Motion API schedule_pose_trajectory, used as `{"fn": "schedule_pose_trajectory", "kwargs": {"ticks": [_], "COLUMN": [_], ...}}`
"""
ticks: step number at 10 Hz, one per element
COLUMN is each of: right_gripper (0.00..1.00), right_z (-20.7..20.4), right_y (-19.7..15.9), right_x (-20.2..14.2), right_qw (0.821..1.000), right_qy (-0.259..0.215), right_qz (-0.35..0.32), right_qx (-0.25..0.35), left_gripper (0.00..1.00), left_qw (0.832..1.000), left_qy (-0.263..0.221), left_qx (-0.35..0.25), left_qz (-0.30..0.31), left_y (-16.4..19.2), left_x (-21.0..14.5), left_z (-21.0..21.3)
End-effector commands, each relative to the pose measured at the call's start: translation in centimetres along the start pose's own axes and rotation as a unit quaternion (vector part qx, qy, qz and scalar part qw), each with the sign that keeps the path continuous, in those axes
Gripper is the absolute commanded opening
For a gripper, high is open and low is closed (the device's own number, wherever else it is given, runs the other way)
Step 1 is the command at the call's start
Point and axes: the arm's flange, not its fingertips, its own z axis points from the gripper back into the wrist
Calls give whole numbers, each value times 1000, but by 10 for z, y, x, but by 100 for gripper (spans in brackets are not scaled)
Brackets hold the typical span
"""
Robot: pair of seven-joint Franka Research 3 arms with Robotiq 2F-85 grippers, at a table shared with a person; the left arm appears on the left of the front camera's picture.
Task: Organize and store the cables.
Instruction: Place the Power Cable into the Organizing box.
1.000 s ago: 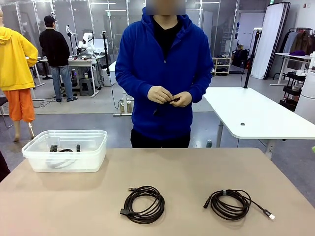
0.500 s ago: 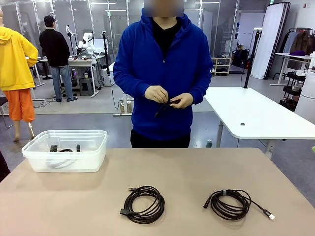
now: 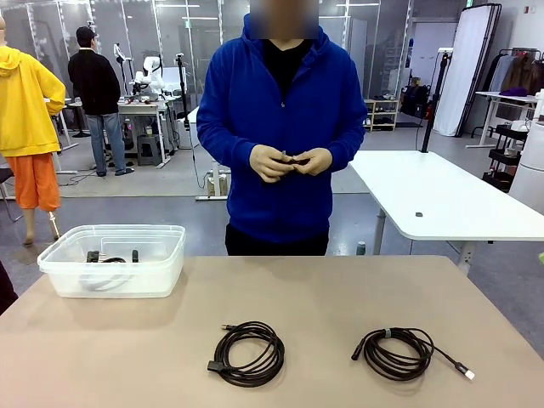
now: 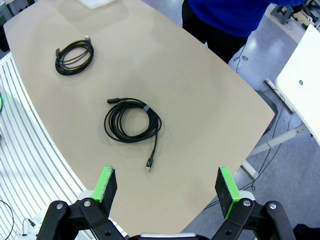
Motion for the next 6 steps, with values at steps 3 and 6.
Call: {"fn": "schedule_pose_trajectory", "kwargs": {"ticks": [3, 6], "right_gripper": [100, 100], "right_z": [1, 1], "right_y": [0, 0], "right_x": [-2, -2], "right_qw": [1000, 1000], "right_qy": [-1, -1], "right_qz": [8, 8], "right_qx": [2, 2], "left_gripper": [100, 100], "left_qw": [1000, 1000], "left_qy": [1, 1], "left_qx": [5, 5], "left_qz": [-4, -4], "left_y": [-3, -3], "left_x": [1, 1], "left_z": [1, 1]}}
